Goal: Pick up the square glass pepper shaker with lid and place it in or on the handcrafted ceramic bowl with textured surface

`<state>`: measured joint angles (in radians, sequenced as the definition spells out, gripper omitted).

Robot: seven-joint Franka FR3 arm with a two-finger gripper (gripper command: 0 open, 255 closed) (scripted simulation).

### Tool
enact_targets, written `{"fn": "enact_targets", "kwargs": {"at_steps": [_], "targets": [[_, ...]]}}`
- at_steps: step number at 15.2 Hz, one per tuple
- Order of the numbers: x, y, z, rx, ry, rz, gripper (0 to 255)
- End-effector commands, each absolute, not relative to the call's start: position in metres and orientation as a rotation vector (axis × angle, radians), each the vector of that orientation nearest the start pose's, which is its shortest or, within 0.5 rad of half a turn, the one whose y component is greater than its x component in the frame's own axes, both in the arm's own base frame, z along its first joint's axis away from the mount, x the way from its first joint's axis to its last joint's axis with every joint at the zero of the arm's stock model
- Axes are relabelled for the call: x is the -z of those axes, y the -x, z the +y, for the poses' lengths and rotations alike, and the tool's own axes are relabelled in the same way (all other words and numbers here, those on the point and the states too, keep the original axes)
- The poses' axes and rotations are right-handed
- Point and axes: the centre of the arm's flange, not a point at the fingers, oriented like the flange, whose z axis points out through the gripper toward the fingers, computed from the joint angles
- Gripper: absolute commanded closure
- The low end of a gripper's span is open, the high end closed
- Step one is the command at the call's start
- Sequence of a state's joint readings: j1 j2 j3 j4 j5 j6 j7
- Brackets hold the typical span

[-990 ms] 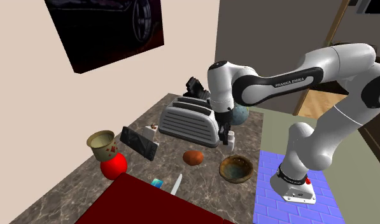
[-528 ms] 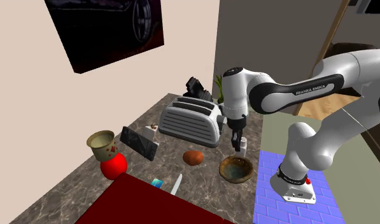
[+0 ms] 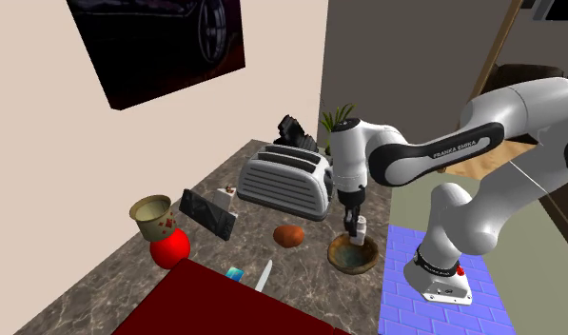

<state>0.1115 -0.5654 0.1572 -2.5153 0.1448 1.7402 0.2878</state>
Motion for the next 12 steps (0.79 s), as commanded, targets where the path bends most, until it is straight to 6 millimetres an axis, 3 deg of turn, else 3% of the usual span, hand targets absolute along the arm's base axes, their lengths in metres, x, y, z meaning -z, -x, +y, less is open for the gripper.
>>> {"fn": "enact_targets", "kwargs": {"at_steps": [1, 3, 11, 12], "targets": [[-0.444, -0.337, 0.107, -0.344, 3.121, 0.144, 255], [-0.433, -0.337, 0.107, -0.344, 3.121, 0.144, 255], [-0.433, -0.337, 0.107, -0.344, 3.121, 0.144, 255], [-0.433, -0.337, 0.107, -0.344, 3.121, 0.144, 0]]}}
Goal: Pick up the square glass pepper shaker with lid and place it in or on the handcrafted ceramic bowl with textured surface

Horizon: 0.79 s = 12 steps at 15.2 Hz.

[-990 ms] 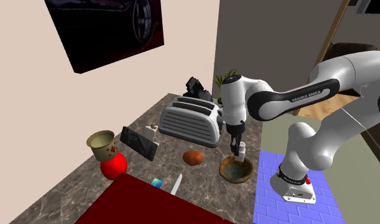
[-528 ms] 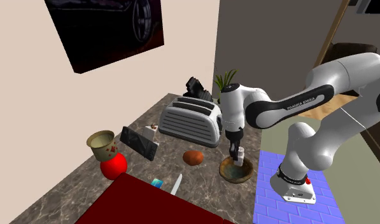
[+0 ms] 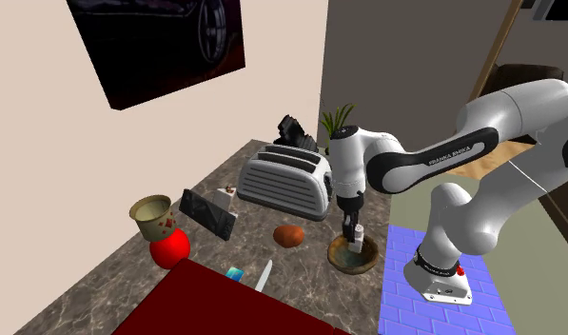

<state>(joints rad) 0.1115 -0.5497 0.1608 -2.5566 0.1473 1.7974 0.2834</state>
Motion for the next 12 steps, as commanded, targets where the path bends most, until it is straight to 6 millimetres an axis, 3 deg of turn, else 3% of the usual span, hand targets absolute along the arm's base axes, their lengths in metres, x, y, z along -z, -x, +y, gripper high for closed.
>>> {"fn": "enact_targets", "kwargs": {"at_steps": [1, 5, 9, 12], "targets": [[-0.433, -0.337, 0.107, -0.344, 3.121, 0.144, 0], [-0.433, -0.337, 0.107, -0.344, 3.121, 0.144, 0], [-0.481, -0.348, 0.107, -0.344, 3.121, 0.144, 0], [-0.481, -0.348, 0.107, -0.344, 3.121, 0.144, 0]]}}
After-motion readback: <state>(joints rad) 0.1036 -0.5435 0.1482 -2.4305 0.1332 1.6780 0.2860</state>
